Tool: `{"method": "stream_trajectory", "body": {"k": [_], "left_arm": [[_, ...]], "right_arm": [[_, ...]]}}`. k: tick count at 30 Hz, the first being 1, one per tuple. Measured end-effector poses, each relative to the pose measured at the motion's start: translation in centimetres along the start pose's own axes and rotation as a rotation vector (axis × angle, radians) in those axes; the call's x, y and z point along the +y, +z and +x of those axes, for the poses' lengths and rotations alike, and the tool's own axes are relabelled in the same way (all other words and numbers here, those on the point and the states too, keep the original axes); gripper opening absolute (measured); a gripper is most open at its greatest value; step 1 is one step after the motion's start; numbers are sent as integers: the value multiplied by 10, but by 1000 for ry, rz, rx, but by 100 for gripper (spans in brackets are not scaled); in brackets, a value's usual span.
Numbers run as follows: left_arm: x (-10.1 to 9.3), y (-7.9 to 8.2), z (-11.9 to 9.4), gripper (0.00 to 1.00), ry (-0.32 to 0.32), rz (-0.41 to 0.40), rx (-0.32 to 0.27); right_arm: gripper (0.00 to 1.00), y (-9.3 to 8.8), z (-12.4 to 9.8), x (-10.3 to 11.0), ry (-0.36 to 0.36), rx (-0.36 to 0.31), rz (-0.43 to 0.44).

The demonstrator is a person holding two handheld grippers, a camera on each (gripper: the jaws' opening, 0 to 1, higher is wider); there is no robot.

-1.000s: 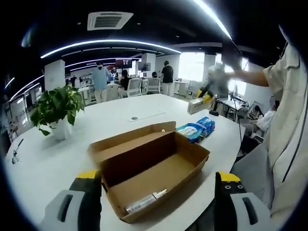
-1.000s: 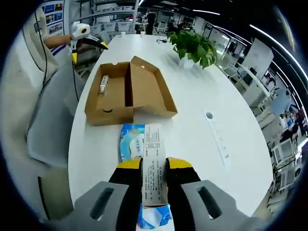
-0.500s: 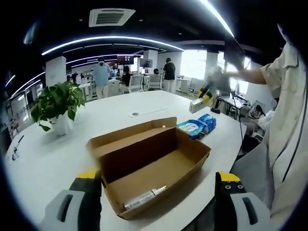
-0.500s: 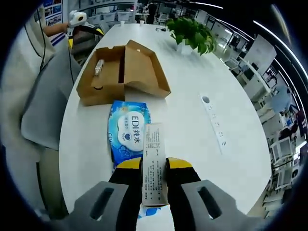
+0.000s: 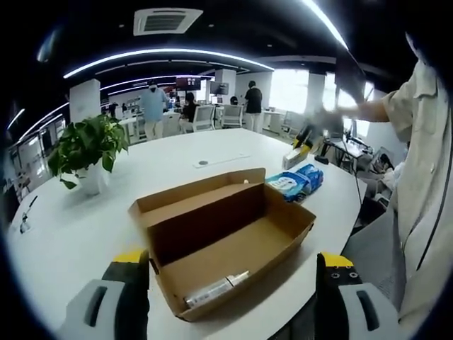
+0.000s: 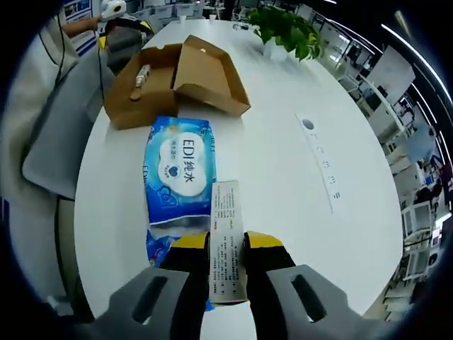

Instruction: Operate the shoe box by opening the lid, removing the specified soft item, and placing it in the target area until the item is outside and the box remains undamaged.

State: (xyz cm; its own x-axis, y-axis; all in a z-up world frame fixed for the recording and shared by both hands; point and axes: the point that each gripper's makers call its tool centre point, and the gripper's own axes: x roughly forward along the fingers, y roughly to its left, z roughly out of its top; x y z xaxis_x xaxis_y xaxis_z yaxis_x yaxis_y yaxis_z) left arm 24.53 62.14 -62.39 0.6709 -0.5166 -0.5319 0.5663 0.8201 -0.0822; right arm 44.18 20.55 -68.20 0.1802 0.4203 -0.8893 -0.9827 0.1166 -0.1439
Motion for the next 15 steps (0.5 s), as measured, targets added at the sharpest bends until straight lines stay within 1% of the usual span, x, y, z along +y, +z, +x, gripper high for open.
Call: {"method": "stream_trajectory", "body": {"k": [6,7,15], "left_arm": [[3,-2,2,100,9,-10,11],[6,-4,2,100,11,-14,14],[14,-12,7,100,16,-25,38]], "right_arm": [[16,-14,14,-5,20,27,-12],[16,-16,17,-7,23,28,-9],[16,-25,30,-14,37,35,-24]]}}
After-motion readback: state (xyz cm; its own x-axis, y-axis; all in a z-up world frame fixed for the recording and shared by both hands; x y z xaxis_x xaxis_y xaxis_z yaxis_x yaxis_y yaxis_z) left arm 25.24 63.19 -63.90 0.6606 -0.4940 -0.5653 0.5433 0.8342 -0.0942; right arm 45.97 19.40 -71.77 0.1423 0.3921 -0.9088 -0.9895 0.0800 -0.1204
